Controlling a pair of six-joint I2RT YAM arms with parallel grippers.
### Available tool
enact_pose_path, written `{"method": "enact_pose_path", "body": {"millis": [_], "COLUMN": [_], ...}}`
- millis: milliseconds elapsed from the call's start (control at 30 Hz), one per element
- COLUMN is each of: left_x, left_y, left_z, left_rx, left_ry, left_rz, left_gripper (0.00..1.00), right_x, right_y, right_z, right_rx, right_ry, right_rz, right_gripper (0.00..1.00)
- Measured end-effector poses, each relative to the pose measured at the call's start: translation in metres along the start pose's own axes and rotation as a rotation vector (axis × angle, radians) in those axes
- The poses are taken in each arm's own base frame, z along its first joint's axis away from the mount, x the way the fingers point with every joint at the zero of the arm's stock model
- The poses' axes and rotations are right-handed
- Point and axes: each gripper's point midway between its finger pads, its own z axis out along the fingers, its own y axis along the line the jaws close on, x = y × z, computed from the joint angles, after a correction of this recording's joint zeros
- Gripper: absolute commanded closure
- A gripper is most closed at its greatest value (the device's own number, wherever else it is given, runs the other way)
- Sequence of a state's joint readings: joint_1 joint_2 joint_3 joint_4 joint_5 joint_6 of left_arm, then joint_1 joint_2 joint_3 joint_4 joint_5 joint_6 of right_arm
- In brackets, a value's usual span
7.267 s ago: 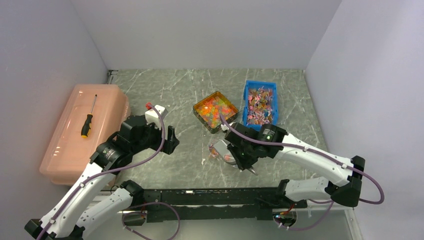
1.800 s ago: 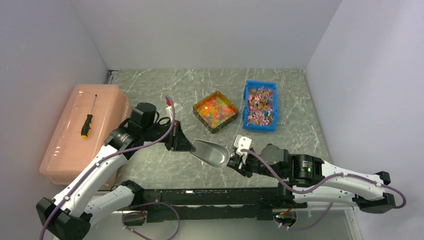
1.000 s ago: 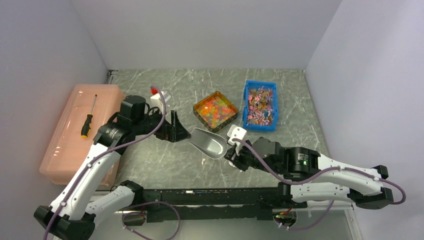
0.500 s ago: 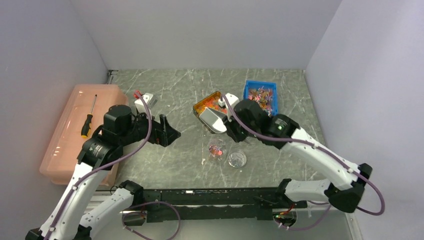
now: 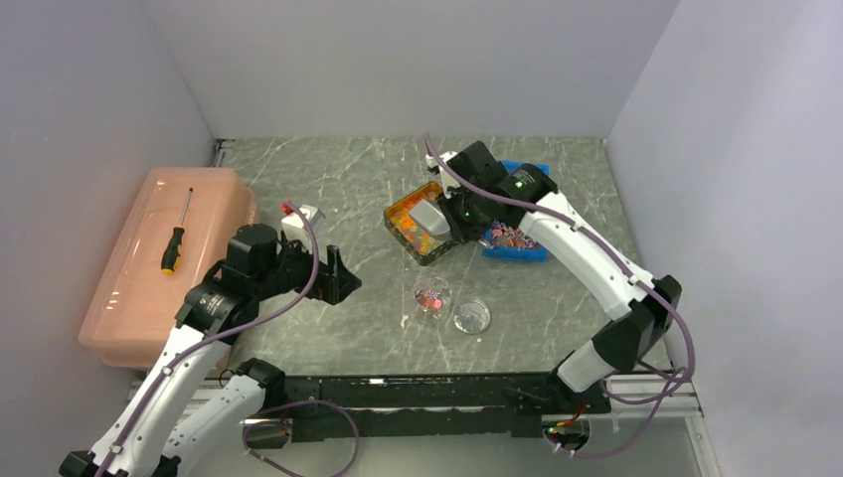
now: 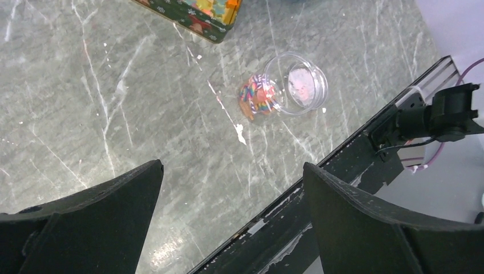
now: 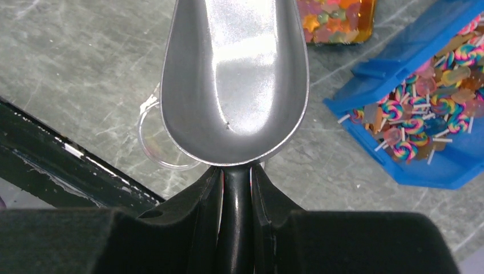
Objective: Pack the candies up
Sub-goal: Scoop the fake candies from the storage box.
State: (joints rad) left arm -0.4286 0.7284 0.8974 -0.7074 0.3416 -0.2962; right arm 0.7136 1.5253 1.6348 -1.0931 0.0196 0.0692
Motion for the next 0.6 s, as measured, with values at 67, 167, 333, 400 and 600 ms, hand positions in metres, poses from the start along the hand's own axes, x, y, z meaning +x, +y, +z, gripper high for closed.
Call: {"method": "enact_pose_path", "body": {"millis": [67, 167, 333, 400, 600], "left_x": [0.005, 0.014, 0.009, 0.007, 0.005], "left_y": [0.004, 0.009, 0.007, 0.008, 0.009], "left_z": [0.004, 0.008, 0.006, 0.005, 0.003], "left_rx": [-0.002, -0.012, -0.008, -0.012, -0.023], "left_ry": [-0.003, 0.015, -0.014, -0.026, -0.037], "left_rz": [0.004, 0.002, 0.022, 0.029, 0.033], "left_gripper": [0.01, 0.01, 0.01, 0.01, 0.01], "right_x": [-0.001, 0.0, 0.008, 0.012, 0.022], "right_y": [-0.006, -0.012, -0.022, -0.026, -0.038], "right_z": [0.003, 0.009, 0.028, 0.036, 0.063], "right_rx": [0.008, 0.005, 0.023, 0.031, 0.05], "right_ry": [0.026, 0.078, 0.179, 0.217, 0.316], "right_rz": [0.016, 0.037, 0.054, 0.059, 0.088], "right_gripper": [1.0, 1.0, 1.0, 1.0, 1.0]}}
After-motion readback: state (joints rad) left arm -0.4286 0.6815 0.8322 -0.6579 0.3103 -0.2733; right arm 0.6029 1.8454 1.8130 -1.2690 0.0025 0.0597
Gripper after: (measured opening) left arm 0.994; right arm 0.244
